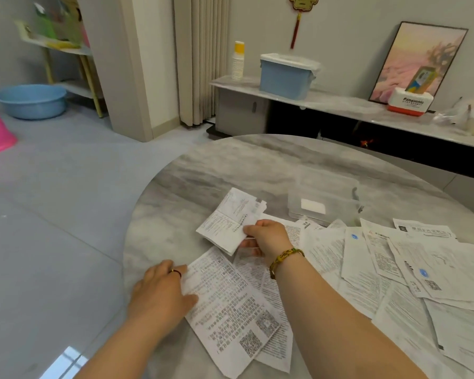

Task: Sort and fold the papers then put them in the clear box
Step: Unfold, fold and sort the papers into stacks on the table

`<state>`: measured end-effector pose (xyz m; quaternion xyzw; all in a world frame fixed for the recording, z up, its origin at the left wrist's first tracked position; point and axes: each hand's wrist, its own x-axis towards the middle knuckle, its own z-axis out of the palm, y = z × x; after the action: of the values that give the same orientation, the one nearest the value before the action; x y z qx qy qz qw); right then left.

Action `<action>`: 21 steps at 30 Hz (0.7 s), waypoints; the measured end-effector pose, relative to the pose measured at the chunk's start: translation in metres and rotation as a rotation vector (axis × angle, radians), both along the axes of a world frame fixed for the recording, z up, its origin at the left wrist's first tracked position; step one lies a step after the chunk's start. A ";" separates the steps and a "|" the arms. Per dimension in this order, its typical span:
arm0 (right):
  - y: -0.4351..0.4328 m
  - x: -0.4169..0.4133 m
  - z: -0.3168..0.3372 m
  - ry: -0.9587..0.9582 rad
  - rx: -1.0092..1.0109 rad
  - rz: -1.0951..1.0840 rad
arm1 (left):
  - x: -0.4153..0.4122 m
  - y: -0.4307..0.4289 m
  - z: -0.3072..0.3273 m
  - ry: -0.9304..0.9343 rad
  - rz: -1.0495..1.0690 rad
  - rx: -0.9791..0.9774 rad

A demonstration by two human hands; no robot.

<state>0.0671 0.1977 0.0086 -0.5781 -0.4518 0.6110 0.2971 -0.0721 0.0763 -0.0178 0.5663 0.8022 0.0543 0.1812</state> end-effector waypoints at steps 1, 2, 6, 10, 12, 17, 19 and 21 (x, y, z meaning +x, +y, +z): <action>0.005 -0.008 -0.002 -0.005 0.004 0.006 | -0.002 0.001 0.000 -0.002 -0.005 0.006; 0.009 -0.017 -0.003 -0.015 0.010 0.013 | -0.005 0.002 -0.001 -0.005 -0.007 0.011; 0.020 -0.041 -0.015 -0.038 0.045 -0.008 | -0.014 0.007 -0.003 -0.018 -0.022 0.037; 0.028 -0.051 -0.027 -0.332 0.187 0.060 | -0.018 0.013 -0.004 -0.046 -0.022 0.039; 0.029 -0.053 -0.030 -0.553 0.297 0.135 | -0.019 0.016 -0.003 -0.051 -0.024 0.040; 0.025 -0.055 -0.030 -0.824 0.388 0.185 | -0.021 0.020 -0.005 -0.044 -0.038 0.030; 0.026 -0.054 -0.029 -0.894 0.393 0.211 | -0.021 0.020 -0.006 -0.045 -0.042 0.015; 0.025 -0.053 -0.028 -0.947 0.398 0.227 | -0.022 0.020 -0.007 -0.064 -0.024 0.011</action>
<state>0.0137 0.2224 -0.0191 -0.6707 -0.7037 0.2135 0.0966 -0.0941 0.0963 -0.0249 0.5748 0.7889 0.0743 0.2043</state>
